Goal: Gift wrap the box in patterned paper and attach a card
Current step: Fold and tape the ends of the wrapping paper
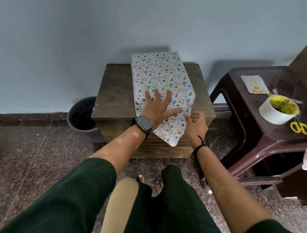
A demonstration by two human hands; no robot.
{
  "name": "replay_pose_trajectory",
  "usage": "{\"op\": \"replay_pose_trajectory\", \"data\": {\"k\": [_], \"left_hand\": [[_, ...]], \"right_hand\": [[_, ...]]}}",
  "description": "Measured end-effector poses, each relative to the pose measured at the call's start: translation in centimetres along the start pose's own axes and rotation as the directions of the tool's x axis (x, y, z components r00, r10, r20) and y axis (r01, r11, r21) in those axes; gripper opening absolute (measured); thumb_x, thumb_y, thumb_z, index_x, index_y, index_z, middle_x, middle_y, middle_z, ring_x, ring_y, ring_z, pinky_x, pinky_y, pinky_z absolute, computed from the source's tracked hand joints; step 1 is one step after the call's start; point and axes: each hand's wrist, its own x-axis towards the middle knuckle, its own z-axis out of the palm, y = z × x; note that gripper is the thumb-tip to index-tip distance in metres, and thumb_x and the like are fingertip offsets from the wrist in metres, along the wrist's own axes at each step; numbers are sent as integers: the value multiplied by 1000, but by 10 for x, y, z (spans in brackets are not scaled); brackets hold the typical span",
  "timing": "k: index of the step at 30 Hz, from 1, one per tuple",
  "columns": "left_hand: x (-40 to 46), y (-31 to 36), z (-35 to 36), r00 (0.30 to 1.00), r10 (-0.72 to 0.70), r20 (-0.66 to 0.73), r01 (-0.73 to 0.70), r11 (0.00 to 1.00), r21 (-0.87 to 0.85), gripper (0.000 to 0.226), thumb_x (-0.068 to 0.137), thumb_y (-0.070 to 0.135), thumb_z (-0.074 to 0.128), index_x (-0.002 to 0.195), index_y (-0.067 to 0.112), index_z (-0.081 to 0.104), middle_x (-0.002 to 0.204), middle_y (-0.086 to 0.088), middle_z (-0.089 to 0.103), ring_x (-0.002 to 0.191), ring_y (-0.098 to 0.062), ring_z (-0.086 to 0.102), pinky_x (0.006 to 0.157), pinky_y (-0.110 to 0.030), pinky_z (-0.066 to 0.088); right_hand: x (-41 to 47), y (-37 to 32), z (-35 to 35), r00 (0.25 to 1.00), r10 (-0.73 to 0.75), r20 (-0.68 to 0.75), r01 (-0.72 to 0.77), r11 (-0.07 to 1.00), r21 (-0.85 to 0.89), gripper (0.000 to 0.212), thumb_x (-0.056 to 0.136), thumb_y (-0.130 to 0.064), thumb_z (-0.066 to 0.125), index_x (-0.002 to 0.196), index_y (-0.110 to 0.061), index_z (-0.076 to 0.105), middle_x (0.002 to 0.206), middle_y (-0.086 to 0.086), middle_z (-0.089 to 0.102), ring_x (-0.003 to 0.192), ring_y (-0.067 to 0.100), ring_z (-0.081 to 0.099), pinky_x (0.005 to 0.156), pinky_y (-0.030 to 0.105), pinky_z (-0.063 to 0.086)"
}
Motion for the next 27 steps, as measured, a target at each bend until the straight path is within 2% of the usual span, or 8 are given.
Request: {"op": "replay_pose_trajectory", "data": {"k": [3,8,12,16,19,21,24,27], "left_hand": [[1,1,2,1000,7,-19,-7,1000,16,98,91,10,57,140,43,-22,142,-25,-19,133,-56,15,99,-73,26],[1,-1,3,999,21,-35,-20,999,45,97,91,7,54,138,42,-24,140,-26,-20,132,-55,18,98,-72,28],[1,1,4,1000,7,-30,-5,998,58,95,92,11,55,143,43,-19,140,-25,-21,133,-55,17,99,-72,27],[1,1,4,1000,5,-28,-3,998,57,97,90,15,59,144,43,-17,141,-24,-20,133,-55,15,99,-72,26],[-1,1,1,999,-4,-33,6,998,64,95,91,15,58,145,43,-15,140,-24,-21,133,-55,15,99,-72,26],[-1,2,1,999,-9,-38,11,998,60,93,92,16,56,145,43,-16,144,-25,-18,133,-55,14,99,-72,25],[0,3,2,999,-22,-30,23,999,41,91,92,18,55,145,42,-15,152,-23,-9,134,-54,14,100,-72,24],[1,3,1,999,-35,-21,36,999,29,88,92,25,54,145,43,-13,152,-21,-8,134,-53,13,101,-73,23]], "right_hand": [[3,1,5,1000,24,14,-23,999,-22,25,93,-21,57,114,-10,49,98,12,67,88,22,61,70,24,39],[-5,13,9,971,-237,3,236,965,-113,28,96,-12,48,124,-11,42,87,12,66,84,28,62,69,25,38],[-20,25,9,964,-181,194,215,960,-177,48,101,-15,35,146,-24,22,101,9,61,80,19,58,61,27,42],[-36,38,11,922,-126,366,240,928,-284,63,101,-16,35,152,-28,-1,106,19,61,85,28,58,64,30,39],[-35,39,11,916,-203,345,295,925,-239,69,96,-24,52,151,-16,12,140,16,42,123,29,46,93,35,40],[-34,42,12,916,-335,220,387,881,-271,67,87,-27,67,140,-5,32,134,16,40,122,26,41,99,34,36],[-36,42,15,878,-473,72,455,779,-431,52,74,-29,78,112,-3,52,111,15,48,98,29,48,83,35,41],[-38,38,18,821,-551,151,507,581,-636,41,66,-28,81,91,-7,58,94,14,53,79,32,51,67,39,42]]}}
